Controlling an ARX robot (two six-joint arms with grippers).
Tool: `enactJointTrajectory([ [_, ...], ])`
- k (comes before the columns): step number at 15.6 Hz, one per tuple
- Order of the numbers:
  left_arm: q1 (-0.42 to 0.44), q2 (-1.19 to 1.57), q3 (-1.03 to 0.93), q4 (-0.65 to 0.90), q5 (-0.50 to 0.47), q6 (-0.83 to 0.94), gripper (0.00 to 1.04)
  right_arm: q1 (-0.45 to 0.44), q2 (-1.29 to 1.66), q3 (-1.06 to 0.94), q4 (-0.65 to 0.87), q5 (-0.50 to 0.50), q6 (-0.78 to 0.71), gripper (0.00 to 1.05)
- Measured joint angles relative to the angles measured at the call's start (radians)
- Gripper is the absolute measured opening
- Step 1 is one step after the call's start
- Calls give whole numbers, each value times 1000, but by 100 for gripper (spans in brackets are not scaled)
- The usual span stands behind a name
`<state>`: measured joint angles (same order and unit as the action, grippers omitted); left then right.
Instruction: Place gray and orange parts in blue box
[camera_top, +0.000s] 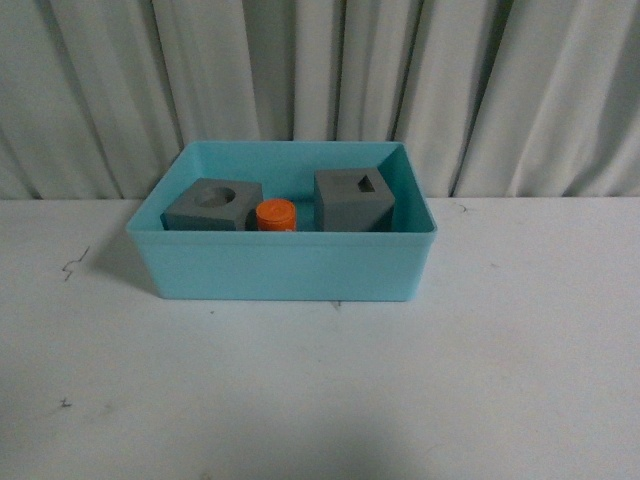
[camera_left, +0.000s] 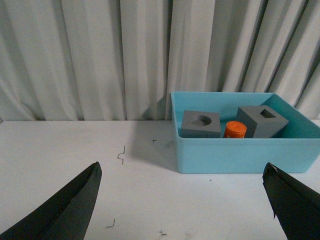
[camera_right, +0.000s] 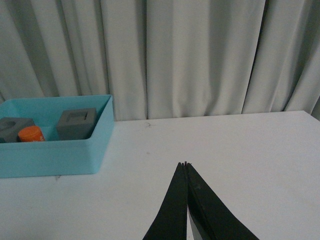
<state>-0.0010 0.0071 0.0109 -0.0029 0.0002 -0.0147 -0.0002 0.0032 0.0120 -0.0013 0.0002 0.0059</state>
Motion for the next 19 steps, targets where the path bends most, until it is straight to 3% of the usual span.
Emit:
enactJointTrajectory([
  [3,0,0,0,0,0,0,98,0,0,0,-2,0,0,2],
  [4,0,0,0,0,0,0,98,0,0,0,-2,0,-1,6],
  [8,0,0,0,0,0,0,98,0,0,0,-2,0,-1,57],
  [12,0,0,0,0,0,0,98,0,0,0,-2,0,-1,99],
  [19,0,0,0,0,0,0,98,0,0,0,-2,0,-1,98],
])
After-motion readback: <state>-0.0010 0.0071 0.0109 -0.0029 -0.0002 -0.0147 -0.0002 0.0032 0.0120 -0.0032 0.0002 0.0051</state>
